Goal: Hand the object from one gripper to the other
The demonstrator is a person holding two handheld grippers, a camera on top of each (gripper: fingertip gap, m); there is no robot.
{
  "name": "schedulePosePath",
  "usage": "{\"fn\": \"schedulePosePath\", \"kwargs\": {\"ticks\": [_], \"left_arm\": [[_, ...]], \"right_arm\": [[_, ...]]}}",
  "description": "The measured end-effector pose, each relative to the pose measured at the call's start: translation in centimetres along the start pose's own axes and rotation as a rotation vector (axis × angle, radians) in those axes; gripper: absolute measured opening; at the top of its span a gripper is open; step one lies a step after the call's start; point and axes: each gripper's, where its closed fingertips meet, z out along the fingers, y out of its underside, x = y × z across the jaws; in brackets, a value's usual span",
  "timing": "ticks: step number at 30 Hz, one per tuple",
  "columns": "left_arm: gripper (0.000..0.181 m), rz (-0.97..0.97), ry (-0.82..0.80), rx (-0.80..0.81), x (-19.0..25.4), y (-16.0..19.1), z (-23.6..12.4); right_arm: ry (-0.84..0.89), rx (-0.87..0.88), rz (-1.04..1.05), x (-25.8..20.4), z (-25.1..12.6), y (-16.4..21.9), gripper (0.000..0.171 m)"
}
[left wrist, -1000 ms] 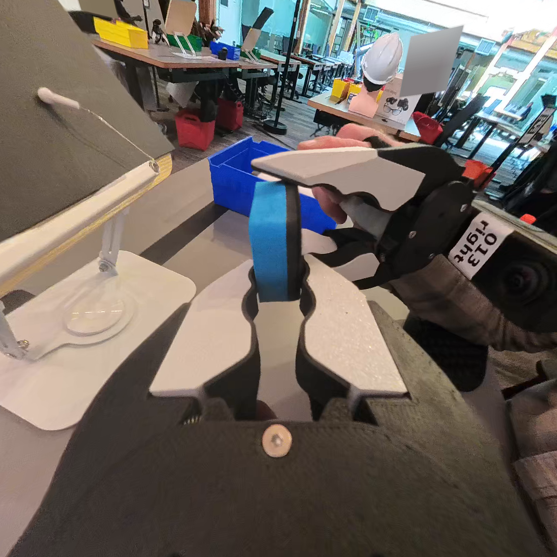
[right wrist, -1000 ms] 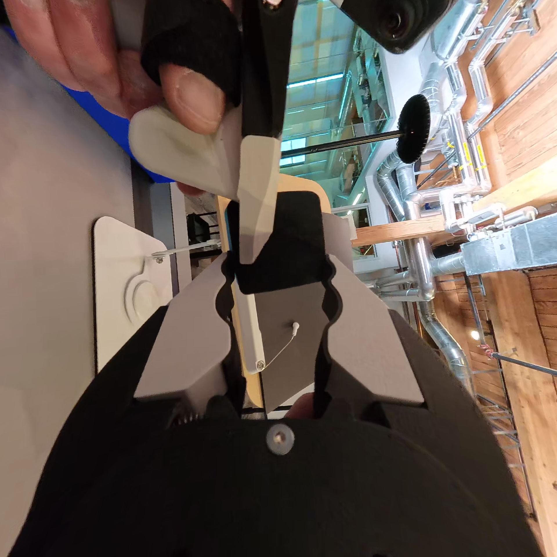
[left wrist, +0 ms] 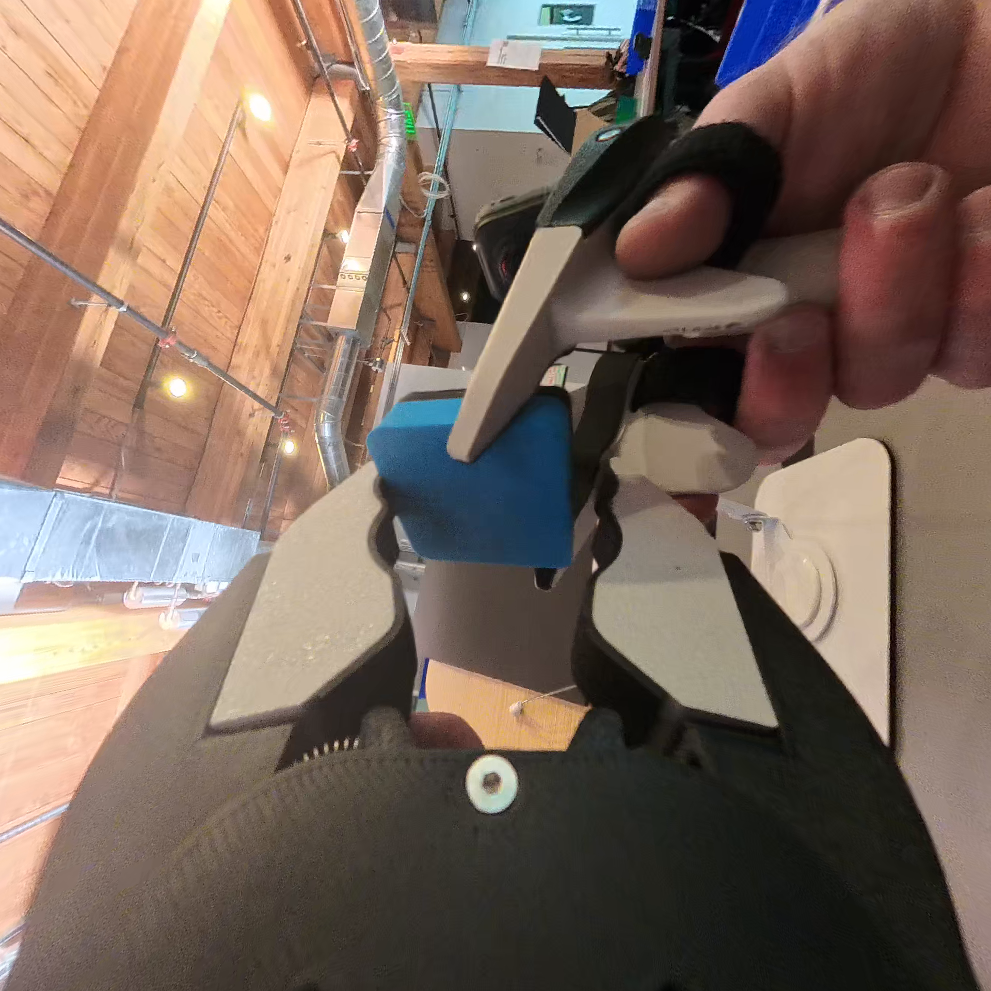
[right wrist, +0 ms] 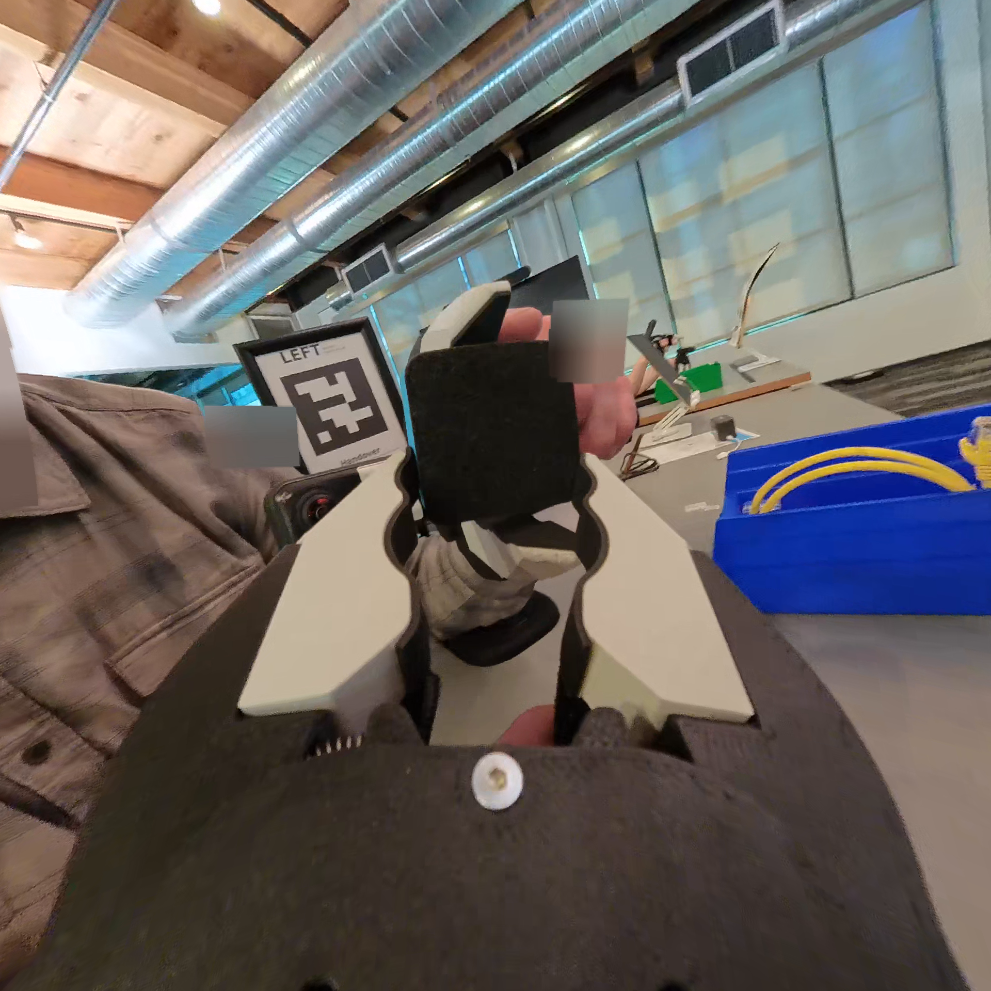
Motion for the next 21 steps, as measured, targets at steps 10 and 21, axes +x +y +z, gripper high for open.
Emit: {"fn": "schedulePosePath", "kwargs": {"ticks": [10,21], "left_arm": [[0.06,-0.223,0.053,-0.095,-0.7,2.1,0.0],[0.06,-0.02,0.078,-0.436,1.2,6.1,0.7]], "right_arm": [[0.222,-0.017,-0.131,2.2,-0.8,-1.4,0.071],[0.726,-0.245,-0.367,5.4,-1.3,-2.4,0.043]]}}
